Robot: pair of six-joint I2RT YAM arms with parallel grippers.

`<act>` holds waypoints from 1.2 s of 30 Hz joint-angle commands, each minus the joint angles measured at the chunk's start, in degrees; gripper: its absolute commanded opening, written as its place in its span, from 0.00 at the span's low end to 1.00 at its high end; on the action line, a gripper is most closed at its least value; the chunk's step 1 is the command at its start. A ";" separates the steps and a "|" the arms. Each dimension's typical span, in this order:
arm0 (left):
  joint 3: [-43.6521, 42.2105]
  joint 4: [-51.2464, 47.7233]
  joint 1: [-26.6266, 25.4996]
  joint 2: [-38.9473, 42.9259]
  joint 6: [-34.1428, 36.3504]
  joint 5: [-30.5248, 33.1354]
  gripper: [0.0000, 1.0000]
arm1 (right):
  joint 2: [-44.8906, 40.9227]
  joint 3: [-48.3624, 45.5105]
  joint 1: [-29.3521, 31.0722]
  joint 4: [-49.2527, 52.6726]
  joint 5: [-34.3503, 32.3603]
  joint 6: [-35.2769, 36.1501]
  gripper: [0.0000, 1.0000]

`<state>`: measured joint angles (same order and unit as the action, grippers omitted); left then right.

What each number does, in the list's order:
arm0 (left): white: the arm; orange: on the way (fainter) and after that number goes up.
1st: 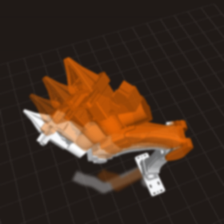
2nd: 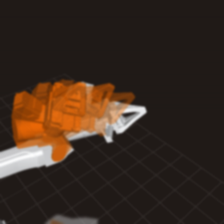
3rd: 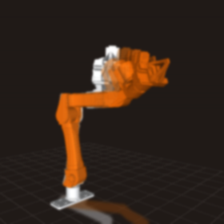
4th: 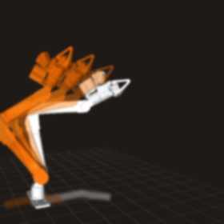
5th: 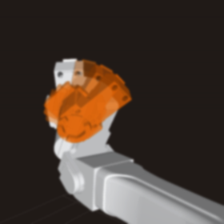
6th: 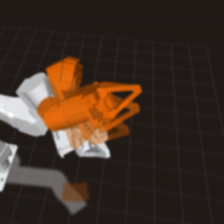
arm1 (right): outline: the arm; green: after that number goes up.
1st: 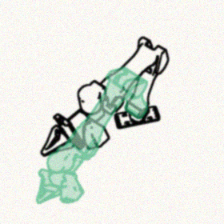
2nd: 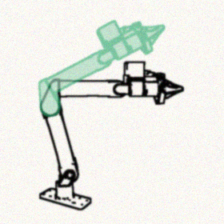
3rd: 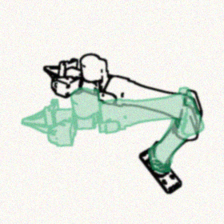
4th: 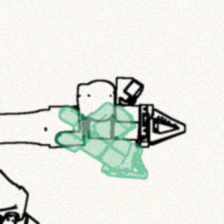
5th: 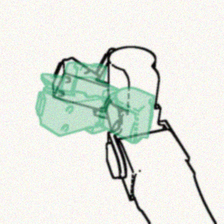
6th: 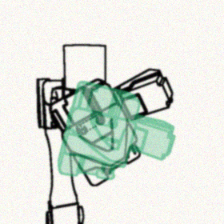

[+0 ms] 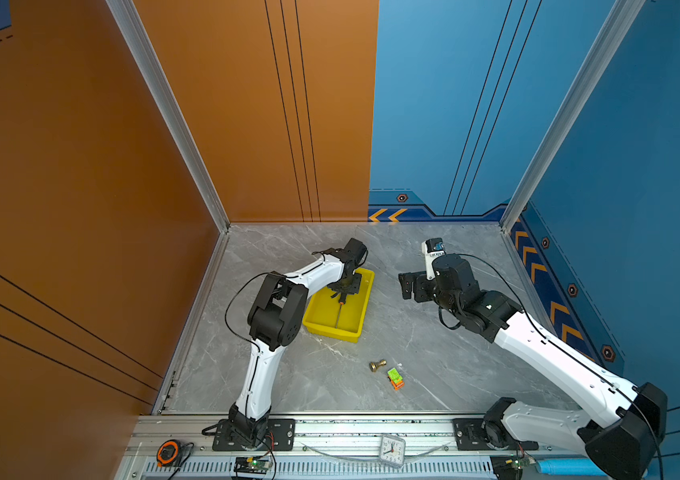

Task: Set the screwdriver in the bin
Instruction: 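Lower the screwdriver into the yellow bin with the left gripper, then open the left gripper to release the screwdriver inside the bin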

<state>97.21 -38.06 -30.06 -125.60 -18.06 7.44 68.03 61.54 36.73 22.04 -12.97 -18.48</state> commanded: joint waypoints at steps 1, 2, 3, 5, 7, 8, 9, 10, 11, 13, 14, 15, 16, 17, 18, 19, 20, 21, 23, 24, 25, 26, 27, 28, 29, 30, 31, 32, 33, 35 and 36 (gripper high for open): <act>1.18 0.72 -0.35 -0.11 -0.92 0.87 0.28 | -1.75 -0.66 -0.33 1.52 -2.17 -0.33 1.00; 1.29 0.72 -0.35 0.00 -0.82 0.87 0.30 | -2.00 -0.76 -0.28 1.29 -2.12 -0.30 1.00; 1.32 0.72 -0.24 0.17 -0.74 0.79 0.31 | -2.26 -0.92 -0.26 1.08 -2.06 -0.25 1.00; 1.40 0.72 -0.23 0.66 -0.74 0.73 0.37 | -2.57 -1.16 -0.41 0.91 -2.16 -0.24 1.00; 1.58 0.79 -0.17 1.11 -0.61 0.71 0.44 | -2.72 -1.28 -0.50 0.93 -2.23 -0.31 1.00; 1.58 0.73 -0.17 1.30 -0.56 0.73 0.47 | -2.81 -1.33 -0.43 0.92 -2.20 -0.33 1.00; 1.58 0.64 -0.17 1.57 -0.52 0.80 0.49 | -2.81 -1.42 -0.44 0.92 -2.16 -0.33 1.00; 1.47 0.59 -0.19 1.82 -0.50 0.72 0.51 | -2.94 -1.44 -0.50 0.96 -2.15 -0.33 1.00; 1.43 0.62 -0.20 2.22 -0.48 0.76 0.54 | -3.03 -1.42 -0.49 0.97 -2.25 -0.33 1.00; 1.23 0.51 -0.25 2.92 -0.39 0.68 0.57 | -3.24 -1.49 -0.50 0.98 -2.34 -0.37 1.00; 1.23 0.30 -0.30 3.41 -0.30 0.73 0.58 | -3.39 -1.51 -0.45 0.82 -2.42 -0.33 1.00; 1.17 0.06 -0.30 4.04 -0.21 0.79 0.59 | -3.52 -1.58 -0.46 0.81 -2.49 -0.34 1.00; 1.14 -0.15 -0.43 4.55 -0.15 0.86 0.60 | -3.73 -1.59 -0.50 0.81 -2.54 -0.33 1.00; 0.99 -0.41 -0.43 5.34 -0.08 0.92 0.63 | -3.89 -1.68 -0.47 0.86 -2.64 -0.33 1.00; 0.97 -0.60 -0.43 6.11 0.00 0.94 0.66 | -4.12 -1.78 -0.57 0.82 -2.74 -0.33 1.00; 0.97 -0.98 -0.50 6.76 0.09 1.12 0.67 | -4.31 -1.80 -0.54 0.81 -2.76 -0.35 1.00; 0.88 -1.28 -0.48 7.63 0.21 1.19 0.69 | -4.56 -2.03 -0.55 0.87 -2.84 -0.33 1.00; 0.75 -1.71 -0.52 8.58 0.32 1.34 0.70 | -4.81 -2.19 -0.54 0.81 -2.84 -0.33 1.00; 0.30 -2.23 -0.61 10.62 0.46 1.49 0.71 | -5.33 -2.47 -0.64 0.82 -2.94 -0.33 1.00; 0.01 -2.51 -0.65 11.72 0.51 1.53 0.73 | -5.60 -2.69 -0.75 0.81 -2.89 -0.44 1.00; -0.38 -2.81 -0.76 12.76 0.53 1.66 0.76 | -5.86 -2.89 -0.85 0.83 -2.78 -0.49 1.00; -0.81 -3.18 -0.73 13.97 0.49 1.84 0.78 | -6.14 -3.07 -0.91 0.81 -2.59 -0.51 1.00; -1.37 -3.47 -0.86 15.26 0.50 2.11 0.82 | -6.47 -3.33 -1.01 0.81 -2.58 -0.60 1.00; -1.93 -3.76 -0.91 16.43 0.49 2.37 0.84 | -6.87 -3.57 -1.16 0.96 -2.67 -0.68 1.00; -2.70 -3.92 -1.04 17.83 0.42 2.61 0.85 | -7.39 -3.85 -1.29 0.92 -2.76 -0.81 1.00; -3.47 -4.08 -1.13 19.30 0.32 2.87 0.92 | -8.07 -4.20 -1.50 0.91 -2.76 -0.85 1.00; -4.19 -4.15 -1.22 20.59 0.16 3.11 0.94 | -8.61 -4.54 -1.70 0.90 -2.76 -0.87 1.00; -5.14 -4.31 -1.31 22.16 -0.07 3.38 0.96 | -9.39 -4.90 -2.12 0.95 -2.67 -0.86 1.00; -6.09 -4.39 -1.48 23.68 -0.36 3.72 0.98 | -10.19 -5.35 -2.61 0.99 -2.37 -0.87 1.00; -7.98 -4.48 -1.78 26.50 -1.15 4.04 0.98 | -11.43 -5.94 -3.60 1.39 -1.70 -0.91 1.00; -8.89 -4.48 -2.03 27.80 -1.51 4.28 0.98 | -11.87 -6.07 -4.06 1.76 -1.35 -0.88 1.00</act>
<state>90.76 -40.32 -31.31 -101.08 -18.44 9.85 58.11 56.31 33.74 22.06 -14.17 -18.50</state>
